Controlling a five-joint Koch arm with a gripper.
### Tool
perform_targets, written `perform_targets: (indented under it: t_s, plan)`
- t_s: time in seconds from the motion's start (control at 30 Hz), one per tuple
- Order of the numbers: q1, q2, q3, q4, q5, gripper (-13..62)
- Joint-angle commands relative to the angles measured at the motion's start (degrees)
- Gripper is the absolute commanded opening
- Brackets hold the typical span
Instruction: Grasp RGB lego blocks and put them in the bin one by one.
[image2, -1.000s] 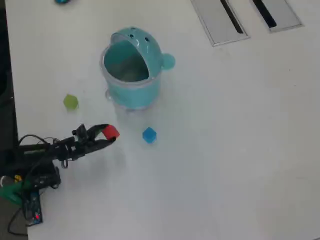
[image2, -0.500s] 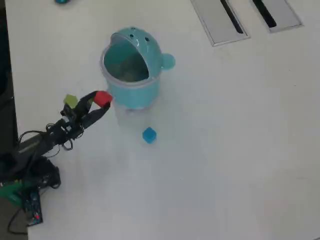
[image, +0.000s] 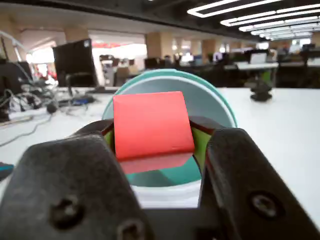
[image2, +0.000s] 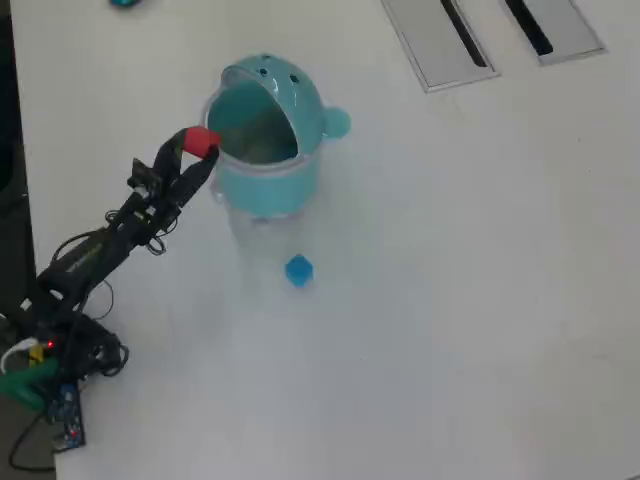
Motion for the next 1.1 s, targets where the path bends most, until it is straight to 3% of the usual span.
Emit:
perform_targets:
  t_s: [0.0,0.57,0.7,0.8,0.93,1.07]
  plan:
    - [-0.5,0.4,-6.0,-4.6,-1.1,12.5]
    - [-3.2,-19.5,-21.7,-7.5,-0.2,12.6]
    - [-2.4,-23.4,-25.0,-7.4,-4.8,22.3]
    - [-2.1,-24.1,-25.7,-7.4,-5.4,22.7]
    - [-1.8,-24.3,-24.6,-7.4,-9.4,29.4]
    - [-1.0,-21.6,-22.4,-6.4,-9.4,29.3]
